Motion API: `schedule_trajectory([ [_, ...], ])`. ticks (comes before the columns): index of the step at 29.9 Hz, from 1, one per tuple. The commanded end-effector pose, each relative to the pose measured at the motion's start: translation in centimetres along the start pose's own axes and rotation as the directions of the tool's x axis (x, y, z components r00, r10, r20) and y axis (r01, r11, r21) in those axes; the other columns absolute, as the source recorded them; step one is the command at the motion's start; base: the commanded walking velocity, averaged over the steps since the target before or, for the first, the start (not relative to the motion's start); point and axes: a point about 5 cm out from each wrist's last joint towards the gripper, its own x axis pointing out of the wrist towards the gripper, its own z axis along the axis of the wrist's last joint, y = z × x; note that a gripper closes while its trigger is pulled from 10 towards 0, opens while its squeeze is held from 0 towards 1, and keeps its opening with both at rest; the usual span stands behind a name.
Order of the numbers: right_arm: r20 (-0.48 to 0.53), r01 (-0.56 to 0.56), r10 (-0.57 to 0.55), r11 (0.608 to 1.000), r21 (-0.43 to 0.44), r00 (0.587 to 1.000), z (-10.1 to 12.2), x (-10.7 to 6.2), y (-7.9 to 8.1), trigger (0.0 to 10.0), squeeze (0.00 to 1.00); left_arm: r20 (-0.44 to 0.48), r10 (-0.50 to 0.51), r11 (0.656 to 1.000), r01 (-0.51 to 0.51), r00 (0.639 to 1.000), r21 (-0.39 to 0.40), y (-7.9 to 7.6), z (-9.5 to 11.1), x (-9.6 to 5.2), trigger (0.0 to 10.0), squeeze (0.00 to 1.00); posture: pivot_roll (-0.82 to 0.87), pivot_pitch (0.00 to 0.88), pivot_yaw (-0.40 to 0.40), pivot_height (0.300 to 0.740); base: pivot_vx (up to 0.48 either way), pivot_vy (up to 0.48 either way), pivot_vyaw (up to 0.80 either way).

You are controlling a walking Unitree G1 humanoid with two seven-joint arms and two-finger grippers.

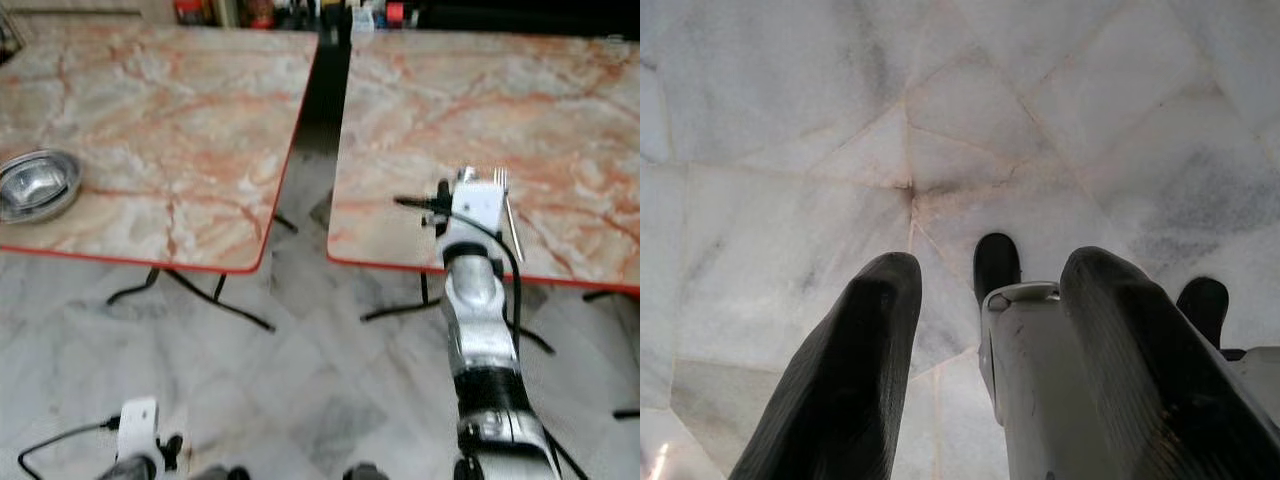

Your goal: Setting the table

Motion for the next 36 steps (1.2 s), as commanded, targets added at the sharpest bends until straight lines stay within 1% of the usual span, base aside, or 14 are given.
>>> schedule_trajectory([
  [1, -0.026, 0.015, -0.014, 1.000, 0.024, 1.000, -0.2, 0.3, 0.0, 10.0, 0.00, -0.033, 0.009, 1.000, -0.009, 0.999, -0.004, 0.2, -0.8, -0.1, 10.0, 0.00, -0.04, 0.133, 0.017, 0.711, 0.000, 0.000, 0.00],
  [3, -0.027, 0.011, -0.010, 0.999, 0.040, 1.000, 0.0, 0.4, 0.3, 10.0, 0.00, -0.032, 0.009, 1.000, -0.010, 0.999, -0.007, 0.3, -0.8, -0.1, 10.0, 0.00, -0.04, 0.133, 0.018, 0.711, 0.000, 0.000, 0.00],
  [5, -0.043, 0.017, -0.015, 0.998, 0.055, 0.999, -0.2, 0.4, 0.5, 10.0, 0.00, -0.033, 0.010, 1.000, -0.010, 0.999, -0.010, 0.3, -0.9, -0.2, 10.0, 0.00, -0.04, 0.134, 0.018, 0.711, 0.000, 0.000, -0.80],
  [6, -0.052, 0.020, -0.017, 0.998, 0.063, 0.998, -0.3, 0.5, 0.8, 10.0, 0.00, -0.039, 0.009, 1.000, -0.009, 0.999, 0.001, 0.3, -1.0, -0.2, 10.0, 0.00, -0.04, 0.132, 0.018, 0.711, 0.000, 0.000, -0.80],
  [10, -0.055, 0.020, -0.017, 0.998, 0.058, 0.998, -0.3, 0.6, 1.1, 10.0, 0.00, -0.041, 0.007, 1.000, -0.007, 0.999, 0.004, 0.3, -1.0, -0.2, 10.0, 0.00, -0.04, 0.132, 0.018, 0.711, 0.000, 0.000, -0.80],
  [12, -0.040, -0.014, 0.017, 0.998, 0.064, 0.999, -0.3, 0.4, 1.6, 10.0, 0.00, -0.040, 0.014, 1.000, -0.013, 0.999, 0.016, 0.3, -1.1, -0.2, 10.0, 0.00, -0.03, 0.127, 0.012, 0.711, 0.000, 0.000, 0.00],
  [20, -0.037, -0.025, 0.028, 0.998, 0.064, 0.999, -0.3, 0.5, 1.8, 10.0, 0.00, -0.039, 0.016, 1.000, -0.015, 0.999, 0.017, 0.4, -1.1, -0.2, 10.0, 0.00, -0.03, 0.126, 0.011, 0.711, 0.000, 0.000, 0.00],
  [24, -0.013, -0.062, 0.063, 0.996, 0.065, 0.998, 0.4, 0.7, 2.5, 10.0, 0.00, -0.032, 0.012, 1.000, -0.012, 0.999, 0.012, 0.0, -0.9, -0.2, 10.0, 0.00, -0.03, 0.125, 0.001, 0.711, 0.000, 0.000, 0.00],
  [36, -0.019, -0.068, 0.070, 0.996, 0.065, 0.997, 0.2, 0.7, 2.5, 10.0, 0.00, -0.021, 0.016, 1.000, -0.016, 1.000, 0.007, -0.2, -0.7, -0.1, 10.0, 0.00, -0.03, 0.135, -0.004, 0.711, 0.000, -0.323, 0.00],
])
